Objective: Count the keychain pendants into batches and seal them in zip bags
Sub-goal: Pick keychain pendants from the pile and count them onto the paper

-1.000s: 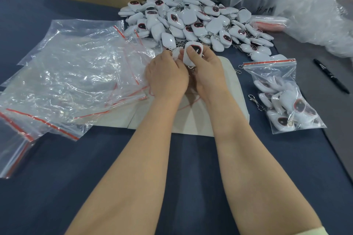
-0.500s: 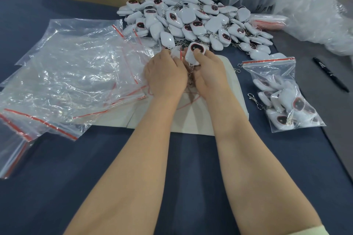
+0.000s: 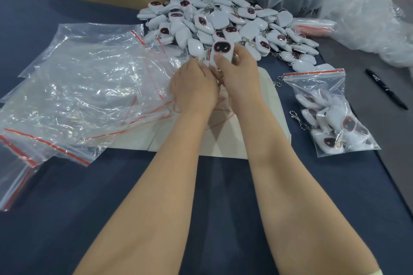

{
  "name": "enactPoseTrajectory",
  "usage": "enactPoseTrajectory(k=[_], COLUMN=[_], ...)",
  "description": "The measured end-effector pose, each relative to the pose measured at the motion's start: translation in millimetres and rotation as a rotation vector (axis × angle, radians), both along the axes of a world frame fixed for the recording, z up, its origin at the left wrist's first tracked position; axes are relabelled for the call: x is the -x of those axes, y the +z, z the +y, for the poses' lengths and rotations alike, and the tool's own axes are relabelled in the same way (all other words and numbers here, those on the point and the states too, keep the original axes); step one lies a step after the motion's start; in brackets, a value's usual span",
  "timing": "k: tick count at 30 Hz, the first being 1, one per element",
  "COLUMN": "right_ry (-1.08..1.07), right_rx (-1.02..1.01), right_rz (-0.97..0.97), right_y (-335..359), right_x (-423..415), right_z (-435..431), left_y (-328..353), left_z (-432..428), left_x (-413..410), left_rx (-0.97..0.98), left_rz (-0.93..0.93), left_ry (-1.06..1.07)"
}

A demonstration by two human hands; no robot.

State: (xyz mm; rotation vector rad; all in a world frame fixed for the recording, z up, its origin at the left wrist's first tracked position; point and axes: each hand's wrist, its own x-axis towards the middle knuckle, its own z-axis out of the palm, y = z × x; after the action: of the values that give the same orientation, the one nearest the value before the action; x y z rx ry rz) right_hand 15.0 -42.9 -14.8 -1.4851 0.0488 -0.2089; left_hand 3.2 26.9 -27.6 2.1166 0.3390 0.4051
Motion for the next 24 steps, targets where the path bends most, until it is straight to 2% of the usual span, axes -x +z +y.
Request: enactPoseTrajectory(k=[2,3,5,8,10,14,17,19,23,24], right_ry=[-0.04,-0.066,-0.088,0.0,0.103,0.335,0.452,0.387,-0.168,-0.219], right_rx=[0.294,0.379,0.474,0.564,0.49,-0.02,-0.007,0.077,0.595,0.721], right_rz=[0.069,0.084,0.077,0.076,0.055,0.162,0.248,0.169,-0.046,-0.056], right_y=[-3,-4,-4,-3,0,5,5,3,-4,-8], right_x=[1,2,3,4,6,11,11,10,5,3], right_z=[1,1,-1,-3,-4,-4,-6,-7,-13,-17], left_y=[2,3,5,7,8,11,11,9,1,-2], left_z=[0,-1,-1,-3,-3,-4,-4,-3,-3,-2], left_x=[-1,-1,-1,0,0,1,3,3,4,4], left_rx=[0.087,0.123,0.165,0.153,0.109,-0.06,-0.206,-0.251,-0.32,-0.356], left_rz=[-0.005,-0.01,-0.033,-0.059,-0.067,-0.066,-0.094,-0.099,-0.028,0.015], left_ry=[0.003,0.01,0.016,0.02,0.035,0.076,0.089,0.074,-0.019,-0.051])
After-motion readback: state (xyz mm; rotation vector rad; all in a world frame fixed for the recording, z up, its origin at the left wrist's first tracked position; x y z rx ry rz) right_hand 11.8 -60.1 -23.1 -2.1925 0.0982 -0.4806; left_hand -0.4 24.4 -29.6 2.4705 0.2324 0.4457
